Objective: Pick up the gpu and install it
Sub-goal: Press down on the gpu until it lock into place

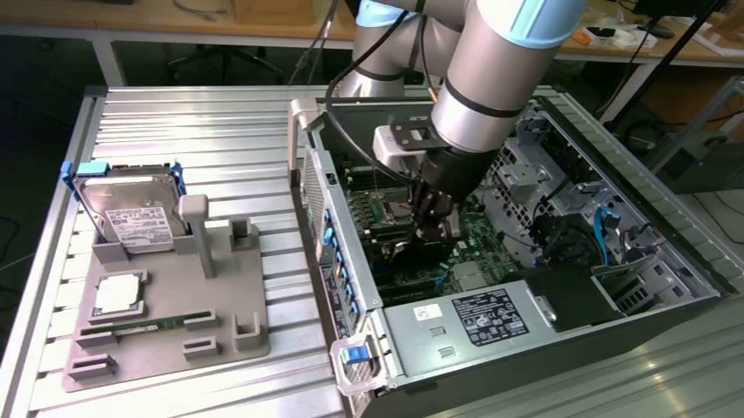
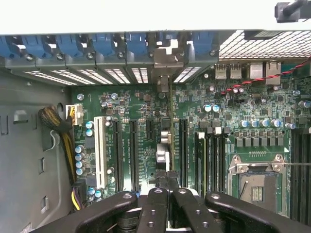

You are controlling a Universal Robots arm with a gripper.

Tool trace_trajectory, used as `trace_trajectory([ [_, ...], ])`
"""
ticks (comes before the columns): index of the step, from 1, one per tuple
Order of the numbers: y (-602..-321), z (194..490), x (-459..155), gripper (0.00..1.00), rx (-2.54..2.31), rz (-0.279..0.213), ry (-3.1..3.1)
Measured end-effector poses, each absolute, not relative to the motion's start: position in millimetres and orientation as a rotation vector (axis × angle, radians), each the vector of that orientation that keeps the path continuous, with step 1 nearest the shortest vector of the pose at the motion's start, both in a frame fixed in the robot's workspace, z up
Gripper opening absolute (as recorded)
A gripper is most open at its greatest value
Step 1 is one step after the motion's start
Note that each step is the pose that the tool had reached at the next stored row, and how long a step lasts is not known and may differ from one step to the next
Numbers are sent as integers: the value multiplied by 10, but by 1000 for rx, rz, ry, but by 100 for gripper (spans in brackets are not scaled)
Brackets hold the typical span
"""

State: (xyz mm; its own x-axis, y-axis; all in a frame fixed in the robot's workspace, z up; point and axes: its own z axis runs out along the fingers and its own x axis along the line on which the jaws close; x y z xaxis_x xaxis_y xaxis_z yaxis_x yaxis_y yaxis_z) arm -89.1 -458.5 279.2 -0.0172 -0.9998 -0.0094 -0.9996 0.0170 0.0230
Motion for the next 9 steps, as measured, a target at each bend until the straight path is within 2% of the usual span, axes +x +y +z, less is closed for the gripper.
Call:
trace_trajectory([
  [9,-4562,2748,-897,11,2196,-36,-2233],
])
